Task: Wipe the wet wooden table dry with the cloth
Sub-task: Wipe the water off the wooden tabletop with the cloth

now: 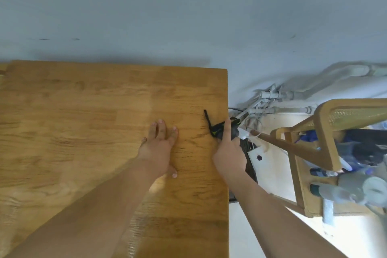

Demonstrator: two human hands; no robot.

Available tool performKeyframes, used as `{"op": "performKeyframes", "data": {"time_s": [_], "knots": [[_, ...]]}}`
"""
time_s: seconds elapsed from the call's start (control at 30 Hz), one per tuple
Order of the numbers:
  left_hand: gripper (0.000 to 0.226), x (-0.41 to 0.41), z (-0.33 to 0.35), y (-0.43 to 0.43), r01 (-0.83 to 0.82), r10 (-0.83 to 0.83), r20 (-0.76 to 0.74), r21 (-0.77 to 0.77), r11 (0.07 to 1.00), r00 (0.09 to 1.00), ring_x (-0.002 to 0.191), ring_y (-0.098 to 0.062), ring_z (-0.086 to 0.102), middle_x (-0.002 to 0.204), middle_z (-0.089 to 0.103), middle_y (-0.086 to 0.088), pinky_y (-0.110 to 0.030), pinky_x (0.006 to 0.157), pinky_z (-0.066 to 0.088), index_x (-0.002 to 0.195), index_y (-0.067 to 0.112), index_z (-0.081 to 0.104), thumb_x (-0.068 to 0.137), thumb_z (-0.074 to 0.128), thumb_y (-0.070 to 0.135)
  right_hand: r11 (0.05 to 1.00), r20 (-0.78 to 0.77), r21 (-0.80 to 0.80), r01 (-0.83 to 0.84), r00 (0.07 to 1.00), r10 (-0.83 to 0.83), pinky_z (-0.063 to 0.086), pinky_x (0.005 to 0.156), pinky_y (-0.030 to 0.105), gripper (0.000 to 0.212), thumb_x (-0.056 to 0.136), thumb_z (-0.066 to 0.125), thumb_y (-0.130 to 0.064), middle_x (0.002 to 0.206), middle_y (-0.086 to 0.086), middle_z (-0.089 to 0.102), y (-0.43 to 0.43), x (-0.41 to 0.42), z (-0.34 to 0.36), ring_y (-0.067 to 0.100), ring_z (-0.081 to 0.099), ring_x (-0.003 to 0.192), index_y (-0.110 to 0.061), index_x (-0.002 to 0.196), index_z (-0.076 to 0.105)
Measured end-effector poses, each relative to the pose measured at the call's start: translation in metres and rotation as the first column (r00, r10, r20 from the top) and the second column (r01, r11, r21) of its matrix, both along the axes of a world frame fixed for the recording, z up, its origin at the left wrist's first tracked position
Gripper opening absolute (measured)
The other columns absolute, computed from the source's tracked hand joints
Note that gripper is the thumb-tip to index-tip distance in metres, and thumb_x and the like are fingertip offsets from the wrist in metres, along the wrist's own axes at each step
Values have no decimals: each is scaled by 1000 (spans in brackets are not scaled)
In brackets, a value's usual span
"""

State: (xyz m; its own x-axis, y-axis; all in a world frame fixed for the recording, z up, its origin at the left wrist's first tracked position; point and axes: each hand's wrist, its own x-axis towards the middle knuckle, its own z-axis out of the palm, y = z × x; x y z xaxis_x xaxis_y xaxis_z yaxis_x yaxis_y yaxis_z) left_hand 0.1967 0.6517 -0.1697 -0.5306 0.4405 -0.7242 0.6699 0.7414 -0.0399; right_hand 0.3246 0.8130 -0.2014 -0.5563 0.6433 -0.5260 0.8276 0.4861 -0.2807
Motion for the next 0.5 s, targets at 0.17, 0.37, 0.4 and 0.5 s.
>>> {"op": "performKeyframes", "data": {"time_s": [0.17,0.37,0.4,0.5], "knots": [[150,0,1,-10,-44,42,28,95,994,999,154,-32,-23,162,-37,-12,-52,127,15,158,34,-21,62,90,60,991,-44,1,131,990,-131,36,52,32,80,103,40,-22,149,13,39,-57,61,2,28,58,79,-42,159,-13],[113,11,1,-59,29,-33,10,284,958,999,154,-30,-26,159,-41,-14,-47,128,3,161,24,-14,90,66,58,971,-36,125,202,979,-199,37,118,47,87,96,49,-22,171,16,3,-112,70,12,38,17,154,-47,160,-3],[104,13,1,-74,46,-54,17,316,948,998,153,-30,-28,158,-44,-13,-47,128,1,162,23,-13,96,62,51,963,-39,141,231,973,-228,30,122,47,85,96,49,-19,171,15,1,-114,62,15,36,10,156,-46,161,1],[87,8,6,-127,101,-128,49,370,924,991,153,-28,-27,159,-44,-12,-48,128,6,163,22,-8,101,51,38,942,-33,222,251,968,-250,11,128,45,79,97,45,-13,172,15,-3,-116,25,17,31,-1,158,-38,164,10]]}}
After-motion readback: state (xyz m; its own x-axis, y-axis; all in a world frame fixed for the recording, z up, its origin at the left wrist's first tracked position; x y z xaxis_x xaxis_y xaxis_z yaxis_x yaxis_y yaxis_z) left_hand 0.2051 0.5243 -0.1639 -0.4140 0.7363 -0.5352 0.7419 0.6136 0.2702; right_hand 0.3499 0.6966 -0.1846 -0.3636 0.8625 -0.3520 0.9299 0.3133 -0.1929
